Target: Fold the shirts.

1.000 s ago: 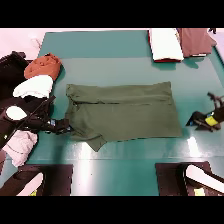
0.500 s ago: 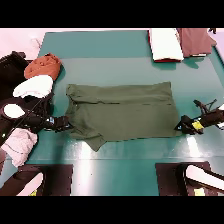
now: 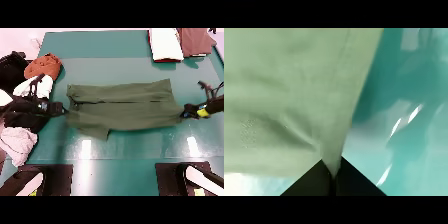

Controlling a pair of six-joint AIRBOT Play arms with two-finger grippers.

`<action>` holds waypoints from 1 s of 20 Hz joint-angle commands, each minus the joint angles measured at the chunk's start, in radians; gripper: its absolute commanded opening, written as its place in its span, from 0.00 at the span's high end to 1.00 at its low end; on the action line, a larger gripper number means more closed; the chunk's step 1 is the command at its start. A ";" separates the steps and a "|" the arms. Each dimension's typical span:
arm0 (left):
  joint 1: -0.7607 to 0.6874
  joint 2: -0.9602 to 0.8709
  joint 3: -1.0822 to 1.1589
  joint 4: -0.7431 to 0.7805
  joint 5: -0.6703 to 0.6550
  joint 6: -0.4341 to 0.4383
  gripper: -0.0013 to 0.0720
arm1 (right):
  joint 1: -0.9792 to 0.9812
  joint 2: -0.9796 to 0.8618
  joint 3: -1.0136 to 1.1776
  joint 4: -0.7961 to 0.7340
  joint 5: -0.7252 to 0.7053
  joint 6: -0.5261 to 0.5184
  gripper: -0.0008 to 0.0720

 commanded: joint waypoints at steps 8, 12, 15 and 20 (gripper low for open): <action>0.000 -0.485 0.473 0.067 0.102 -0.004 0.94 | 0.106 -0.321 0.537 -0.006 0.012 0.072 0.97; 0.000 -0.627 0.526 0.029 0.176 -0.004 0.94 | 0.174 -0.505 0.702 -0.006 -0.013 0.124 0.97; 0.000 -0.657 0.526 0.024 0.254 -0.011 0.35 | 0.182 -0.620 0.824 0.012 -0.011 0.148 0.37; 0.000 -0.657 0.555 0.029 0.188 -0.023 0.25 | 0.094 -0.704 0.921 0.123 0.106 0.084 0.35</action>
